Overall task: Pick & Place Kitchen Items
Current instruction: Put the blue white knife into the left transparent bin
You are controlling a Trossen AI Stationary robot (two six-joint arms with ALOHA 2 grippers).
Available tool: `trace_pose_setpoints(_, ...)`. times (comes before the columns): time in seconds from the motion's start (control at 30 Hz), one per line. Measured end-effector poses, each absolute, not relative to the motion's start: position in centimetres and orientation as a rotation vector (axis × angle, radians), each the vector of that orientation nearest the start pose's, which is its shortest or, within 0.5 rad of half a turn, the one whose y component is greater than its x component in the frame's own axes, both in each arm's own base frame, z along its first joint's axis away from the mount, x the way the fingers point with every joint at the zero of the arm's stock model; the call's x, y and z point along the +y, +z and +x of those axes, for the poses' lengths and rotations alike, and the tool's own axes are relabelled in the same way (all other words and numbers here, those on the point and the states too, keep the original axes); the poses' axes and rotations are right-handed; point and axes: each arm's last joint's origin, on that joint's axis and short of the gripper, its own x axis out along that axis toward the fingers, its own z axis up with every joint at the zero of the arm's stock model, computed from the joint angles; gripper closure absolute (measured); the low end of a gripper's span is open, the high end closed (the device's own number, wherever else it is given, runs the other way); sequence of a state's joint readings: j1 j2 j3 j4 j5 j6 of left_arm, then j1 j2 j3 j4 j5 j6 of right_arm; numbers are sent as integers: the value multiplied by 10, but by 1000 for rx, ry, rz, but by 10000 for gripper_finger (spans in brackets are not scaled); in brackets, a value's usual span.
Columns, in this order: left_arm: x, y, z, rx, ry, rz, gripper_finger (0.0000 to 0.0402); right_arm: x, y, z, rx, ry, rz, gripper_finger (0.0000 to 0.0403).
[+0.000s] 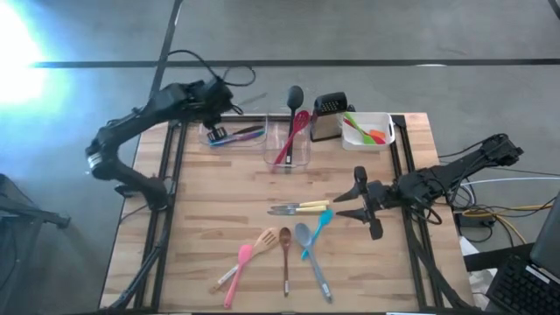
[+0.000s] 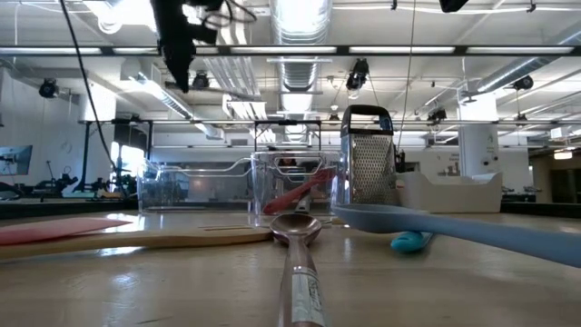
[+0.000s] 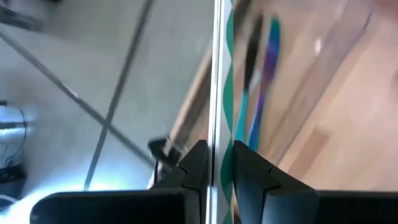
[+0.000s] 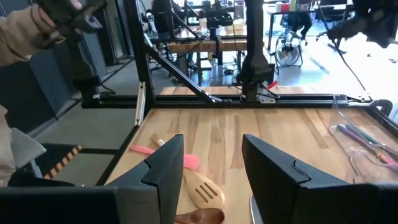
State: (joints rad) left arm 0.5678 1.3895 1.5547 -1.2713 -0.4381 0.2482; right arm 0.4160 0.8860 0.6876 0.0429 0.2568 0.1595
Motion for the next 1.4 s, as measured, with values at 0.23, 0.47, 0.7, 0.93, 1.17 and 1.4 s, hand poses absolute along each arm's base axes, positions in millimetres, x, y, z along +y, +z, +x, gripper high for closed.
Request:
trace_pose_setpoints(0.23,157,340,208,1507,657,139,352,74,296,185,185,140,153,242)
trace_pose_setpoints(0.47,177,312,203,1579,663,124,352,74,289,186,163,137,172,254)
trace_pose_setpoints(0.7,191,286,202,1531,597,133,352,74,287,186,159,137,174,265)
trace_pose_setpoints(0.93,197,263,198,1540,560,163,352,74,289,187,135,140,183,274)
trace_pose_setpoints(1.17,202,240,192,1503,526,104,352,75,290,188,127,138,185,272)
trace_pose_setpoints(1.4,211,222,199,1497,495,44,352,75,292,188,108,141,193,270)
